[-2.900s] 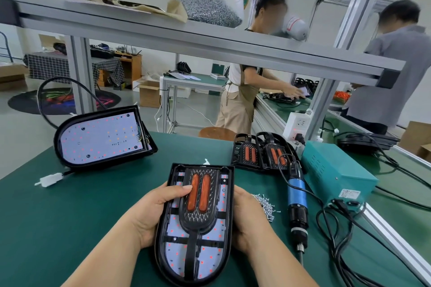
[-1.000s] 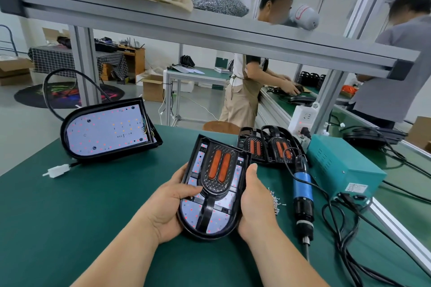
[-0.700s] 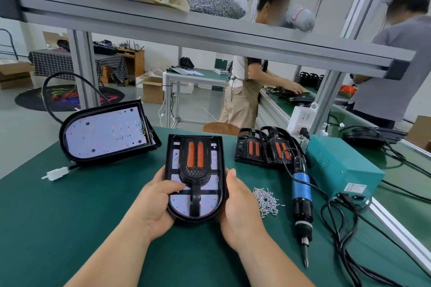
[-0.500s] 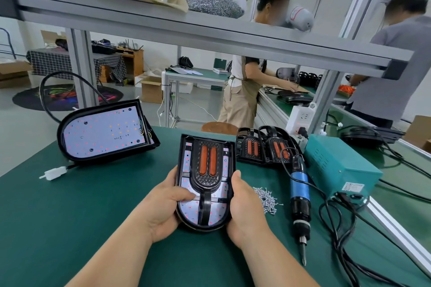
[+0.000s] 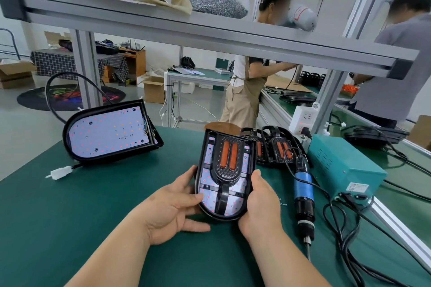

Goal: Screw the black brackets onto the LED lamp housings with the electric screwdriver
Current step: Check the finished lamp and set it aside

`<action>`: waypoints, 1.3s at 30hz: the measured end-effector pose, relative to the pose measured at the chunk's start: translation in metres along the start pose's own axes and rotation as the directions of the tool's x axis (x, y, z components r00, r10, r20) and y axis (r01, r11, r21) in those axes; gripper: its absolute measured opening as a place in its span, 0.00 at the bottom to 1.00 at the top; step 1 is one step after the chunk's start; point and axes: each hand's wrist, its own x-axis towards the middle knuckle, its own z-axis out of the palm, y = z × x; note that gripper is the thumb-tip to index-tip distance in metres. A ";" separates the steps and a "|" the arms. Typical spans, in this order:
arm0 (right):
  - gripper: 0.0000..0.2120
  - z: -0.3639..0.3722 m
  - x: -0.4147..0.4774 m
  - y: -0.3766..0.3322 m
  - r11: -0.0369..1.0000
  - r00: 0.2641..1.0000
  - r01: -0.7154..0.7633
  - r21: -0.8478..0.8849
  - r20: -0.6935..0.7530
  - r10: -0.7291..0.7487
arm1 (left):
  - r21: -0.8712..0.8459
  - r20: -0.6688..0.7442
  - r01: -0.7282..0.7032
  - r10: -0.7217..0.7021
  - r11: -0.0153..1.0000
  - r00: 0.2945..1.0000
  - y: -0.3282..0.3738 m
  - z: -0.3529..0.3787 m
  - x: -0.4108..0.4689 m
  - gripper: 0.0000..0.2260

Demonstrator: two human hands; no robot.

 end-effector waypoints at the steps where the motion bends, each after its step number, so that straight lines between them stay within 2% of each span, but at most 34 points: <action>1: 0.17 0.000 0.000 -0.001 1.000 1.000 -0.004 0.017 0.024 0.003 | 0.005 -0.015 -0.016 0.016 1.000 1.000 -0.001 0.000 0.001 0.33; 7: 0.19 0.002 -0.005 0.000 0.993 0.949 -0.067 0.101 0.312 0.032 | -0.093 -0.150 -0.132 0.117 0.987 0.982 -0.002 0.003 0.005 0.30; 12: 0.23 0.000 -0.007 -0.005 0.986 0.899 -0.151 0.065 0.424 0.109 | -0.038 -0.162 -0.160 0.152 0.986 0.975 -0.005 0.006 0.004 0.30; 15: 0.30 -0.001 -0.008 -0.008 0.981 0.893 -0.193 0.031 0.420 0.163 | 0.003 -0.145 -0.137 0.136 0.991 0.980 -0.004 0.005 0.003 0.30; 18: 0.28 -0.001 -0.009 -0.009 0.976 0.894 -0.217 0.014 0.404 0.193 | 0.012 -0.143 -0.135 0.135 0.991 0.981 -0.002 0.006 0.005 0.30; 22: 0.26 0.001 -0.010 -0.010 0.980 0.893 -0.200 -0.014 0.408 0.188 | 0.022 -0.206 -0.170 0.171 0.985 0.963 -0.004 0.008 0.007 0.22; 26: 0.29 0.001 -0.012 -0.014 0.978 0.883 -0.204 -0.050 0.422 0.205 | 0.084 -0.252 -0.180 0.196 0.980 0.948 -0.006 0.009 0.007 0.17; 31: 0.27 -0.004 -0.009 -0.016 0.974 0.913 -0.212 -0.077 0.340 0.226 | 0.183 -0.289 -0.195 0.242 0.964 0.926 -0.009 0.013 0.010 0.13; 34: 0.27 -0.002 -0.009 -0.014 0.981 0.937 -0.161 -0.110 0.294 0.187 | 0.229 -0.283 -0.204 0.265 0.952 0.922 -0.011 0.013 0.011 0.13; 39: 0.25 0.000 -0.009 -0.008 0.992 0.977 -0.002 -0.127 0.212 0.029 | 0.314 -0.271 -0.186 0.275 0.931 0.922 -0.016 0.011 0.017 0.15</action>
